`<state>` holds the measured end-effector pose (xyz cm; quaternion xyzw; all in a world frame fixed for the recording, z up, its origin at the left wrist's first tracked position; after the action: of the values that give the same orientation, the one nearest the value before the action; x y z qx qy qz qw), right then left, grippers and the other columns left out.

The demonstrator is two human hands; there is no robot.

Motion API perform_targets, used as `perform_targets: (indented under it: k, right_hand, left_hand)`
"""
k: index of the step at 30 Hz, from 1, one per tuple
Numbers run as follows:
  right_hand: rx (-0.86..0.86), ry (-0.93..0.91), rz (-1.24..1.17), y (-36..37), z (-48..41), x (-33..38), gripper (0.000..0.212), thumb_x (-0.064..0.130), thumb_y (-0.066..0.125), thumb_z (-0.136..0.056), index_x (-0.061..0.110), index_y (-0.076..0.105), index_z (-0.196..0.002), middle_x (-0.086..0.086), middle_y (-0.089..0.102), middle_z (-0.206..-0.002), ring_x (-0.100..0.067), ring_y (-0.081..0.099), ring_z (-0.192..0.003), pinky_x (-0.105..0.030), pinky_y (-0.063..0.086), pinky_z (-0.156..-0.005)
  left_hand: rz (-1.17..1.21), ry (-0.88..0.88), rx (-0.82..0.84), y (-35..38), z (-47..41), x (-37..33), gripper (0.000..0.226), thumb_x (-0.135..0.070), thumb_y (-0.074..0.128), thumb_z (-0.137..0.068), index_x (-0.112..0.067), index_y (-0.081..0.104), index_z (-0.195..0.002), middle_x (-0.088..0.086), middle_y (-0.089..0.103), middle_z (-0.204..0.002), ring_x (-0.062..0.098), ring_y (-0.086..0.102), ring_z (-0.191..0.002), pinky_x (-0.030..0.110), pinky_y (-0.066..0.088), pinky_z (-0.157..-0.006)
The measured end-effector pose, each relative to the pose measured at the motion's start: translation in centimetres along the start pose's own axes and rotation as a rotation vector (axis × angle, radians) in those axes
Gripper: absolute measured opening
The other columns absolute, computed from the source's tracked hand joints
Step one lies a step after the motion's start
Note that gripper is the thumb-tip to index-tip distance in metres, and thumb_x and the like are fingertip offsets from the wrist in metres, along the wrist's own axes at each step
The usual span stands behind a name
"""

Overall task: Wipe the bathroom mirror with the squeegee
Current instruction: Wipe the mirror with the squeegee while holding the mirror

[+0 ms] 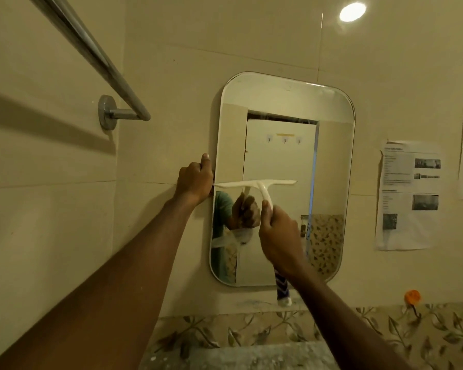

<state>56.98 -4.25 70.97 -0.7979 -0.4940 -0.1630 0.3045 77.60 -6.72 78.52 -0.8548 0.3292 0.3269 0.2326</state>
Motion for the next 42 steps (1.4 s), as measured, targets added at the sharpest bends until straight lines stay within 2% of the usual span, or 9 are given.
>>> perform_targets:
  k: [4,9,13,16,24,28,32,39,42]
  right_hand:
    - [0.031,0.103,0.030,3.6,6.2,-4.8,0.034,0.037,0.035,-0.101,0.021,0.057,-0.080,0.005,0.054,-0.054,-0.001,0.051,-0.040,-0.012,0.036,-0.037]
    - [0.113,0.207,0.046,4.3,9.8,-6.5,0.036,0.038,0.034,-0.101,0.022,0.055,-0.076,0.004,0.055,-0.056,-0.002,0.049,-0.040,-0.014,0.038,-0.039]
    - [0.028,0.100,-0.037,2.1,5.9,-3.1,0.038,0.031,0.036,-0.103,0.021,0.051,-0.069,0.007,0.048,-0.053,0.004,0.049,-0.041,-0.011,0.036,-0.038]
    - [0.025,0.037,-0.023,2.5,4.2,-2.4,0.035,0.033,0.035,-0.103,0.020,0.054,-0.077,0.006,0.051,-0.056,0.002,0.051,-0.044,-0.011,0.038,-0.040]
    - [0.168,0.162,0.115,5.5,12.7,-8.0,0.031,0.037,0.036,-0.099,0.023,0.055,-0.080,0.002,0.055,-0.055,-0.006,0.053,-0.044,-0.020,0.044,-0.042]
    - [0.083,0.124,-0.025,3.0,9.3,-5.6,0.035,0.033,0.037,-0.101,0.027,0.051,-0.069,0.006,0.047,-0.051,-0.002,0.044,-0.037,-0.014,0.034,-0.036]
    - [-0.038,0.049,-0.012,1.0,5.4,-4.2,0.037,0.030,0.037,-0.102,0.027,0.047,-0.067,0.008,0.045,-0.053,0.001,0.047,-0.042,-0.014,0.035,-0.038]
    - [0.063,0.267,0.001,4.4,12.8,-9.8,0.035,0.032,0.037,-0.101,0.023,0.051,-0.070,0.004,0.050,-0.052,-0.005,0.046,-0.039,-0.017,0.036,-0.038]
    - [0.085,0.261,0.026,3.9,13.3,-9.2,0.035,0.034,0.036,-0.101,0.025,0.049,-0.069,0.005,0.049,-0.053,-0.005,0.045,-0.042,-0.017,0.034,-0.039]
  left_hand:
    - [0.034,0.004,-0.001,0.2,0.2,0.4,0.071,-0.055,0.024,-0.097,0.000,0.068,-0.082,0.022,0.070,-0.080,0.037,0.069,-0.076,0.051,0.058,-0.076]
    - [0.000,-0.003,0.023,0.3,1.3,0.4,0.063,-0.052,0.026,-0.099,-0.001,0.062,-0.086,0.024,0.068,-0.092,0.037,0.069,-0.085,0.052,0.058,-0.079]
    - [-0.014,0.009,0.020,0.3,2.1,0.8,0.067,-0.050,0.026,-0.100,0.002,0.066,-0.086,0.023,0.069,-0.086,0.036,0.069,-0.080,0.052,0.058,-0.074]
    - [-0.020,0.009,0.019,0.3,2.1,0.8,0.064,-0.045,0.026,-0.102,0.003,0.064,-0.083,0.023,0.068,-0.085,0.036,0.068,-0.079,0.052,0.059,-0.074]
    - [-0.022,0.043,0.014,0.3,2.3,0.6,0.052,-0.044,0.027,-0.102,-0.018,0.049,-0.063,0.027,0.068,-0.091,0.038,0.069,-0.085,0.054,0.058,-0.077]
    - [-0.029,0.041,0.014,0.4,2.2,1.2,0.060,-0.044,0.026,-0.102,-0.002,0.062,-0.079,0.026,0.068,-0.089,0.038,0.068,-0.084,0.053,0.058,-0.077]
    - [-0.023,0.039,0.008,0.6,2.5,2.0,0.063,-0.044,0.027,-0.102,0.002,0.066,-0.085,0.024,0.069,-0.085,0.036,0.068,-0.081,0.052,0.058,-0.077]
    - [-0.026,0.053,-0.001,0.6,3.2,1.5,0.061,-0.040,0.028,-0.103,0.005,0.065,-0.086,0.025,0.068,-0.086,0.038,0.068,-0.083,0.052,0.057,-0.078]
    - [-0.045,0.056,-0.008,0.6,3.2,1.6,0.061,-0.040,0.028,-0.103,0.005,0.065,-0.089,0.023,0.067,-0.085,0.038,0.067,-0.085,0.052,0.057,-0.078]
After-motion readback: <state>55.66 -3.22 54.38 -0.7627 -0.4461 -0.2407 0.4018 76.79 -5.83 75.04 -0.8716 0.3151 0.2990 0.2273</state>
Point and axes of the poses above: each hand's wrist, its own z-axis away from the middle knuckle, its own y-axis out of the palm, x = y × z, the point moved 7 cm from there along -z, towards the middle knuckle
